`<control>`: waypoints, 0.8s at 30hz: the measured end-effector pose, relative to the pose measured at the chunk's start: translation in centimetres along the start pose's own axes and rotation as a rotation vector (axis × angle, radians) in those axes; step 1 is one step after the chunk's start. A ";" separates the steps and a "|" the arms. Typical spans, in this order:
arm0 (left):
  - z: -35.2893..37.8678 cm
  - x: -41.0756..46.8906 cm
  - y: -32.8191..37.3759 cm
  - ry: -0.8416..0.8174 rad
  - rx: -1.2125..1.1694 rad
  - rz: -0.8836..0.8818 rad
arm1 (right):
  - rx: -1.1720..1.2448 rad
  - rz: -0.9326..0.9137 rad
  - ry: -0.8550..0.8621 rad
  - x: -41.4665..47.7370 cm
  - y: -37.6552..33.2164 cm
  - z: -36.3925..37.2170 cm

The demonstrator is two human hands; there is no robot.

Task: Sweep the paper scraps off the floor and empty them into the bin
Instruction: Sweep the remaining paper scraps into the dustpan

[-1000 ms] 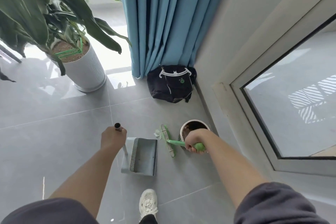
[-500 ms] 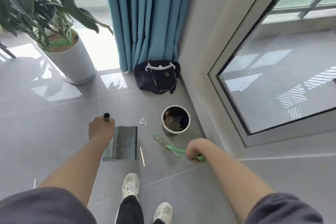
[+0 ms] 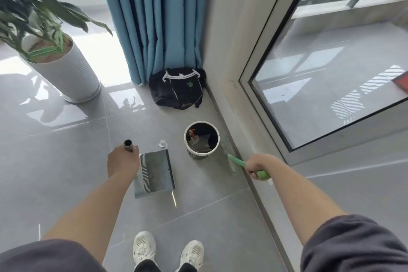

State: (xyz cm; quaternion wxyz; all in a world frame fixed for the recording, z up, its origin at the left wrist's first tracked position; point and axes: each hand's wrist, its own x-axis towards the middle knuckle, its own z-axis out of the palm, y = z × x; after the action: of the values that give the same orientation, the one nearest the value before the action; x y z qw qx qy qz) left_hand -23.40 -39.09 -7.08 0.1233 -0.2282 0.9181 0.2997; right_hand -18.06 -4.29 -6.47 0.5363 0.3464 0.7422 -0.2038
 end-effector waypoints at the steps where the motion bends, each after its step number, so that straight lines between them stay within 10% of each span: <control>1: 0.3 0.0 -0.1 0.001 -0.003 -0.009 | 0.013 -0.019 0.030 0.7 -0.3 -0.4; 10: 2.3 1.7 0.5 -0.031 -0.068 -0.020 | -0.274 -0.195 0.271 5.1 -3.5 -1.8; 24: 2.8 2.9 0.0 -0.081 -0.048 -0.030 | -0.404 -0.079 0.182 6.9 -2.4 2.3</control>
State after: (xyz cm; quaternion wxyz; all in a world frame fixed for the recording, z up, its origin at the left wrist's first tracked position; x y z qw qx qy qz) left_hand -25.67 -38.36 -10.37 0.1593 -0.2325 0.9014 0.3288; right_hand -19.62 -5.44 -13.85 0.5173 0.2192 0.8263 -0.0397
